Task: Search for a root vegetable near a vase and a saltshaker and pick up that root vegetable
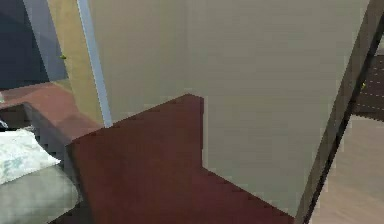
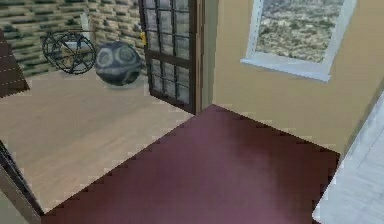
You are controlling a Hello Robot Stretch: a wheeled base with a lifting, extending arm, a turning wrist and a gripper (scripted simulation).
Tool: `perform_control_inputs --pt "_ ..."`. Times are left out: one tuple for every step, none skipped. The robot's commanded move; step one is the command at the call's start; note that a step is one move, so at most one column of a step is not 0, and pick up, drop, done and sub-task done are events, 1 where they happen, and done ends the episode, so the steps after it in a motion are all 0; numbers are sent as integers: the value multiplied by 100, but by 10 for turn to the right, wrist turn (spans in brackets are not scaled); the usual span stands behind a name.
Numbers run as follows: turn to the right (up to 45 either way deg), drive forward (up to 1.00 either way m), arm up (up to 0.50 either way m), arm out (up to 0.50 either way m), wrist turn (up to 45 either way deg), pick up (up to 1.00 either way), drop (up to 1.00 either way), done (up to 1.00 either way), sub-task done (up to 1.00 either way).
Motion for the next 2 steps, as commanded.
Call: perform_control_inputs --pt "0 100 0 0 0 0 0 0 0" --pt "-180 0 0 0 0 0 0 0 0"
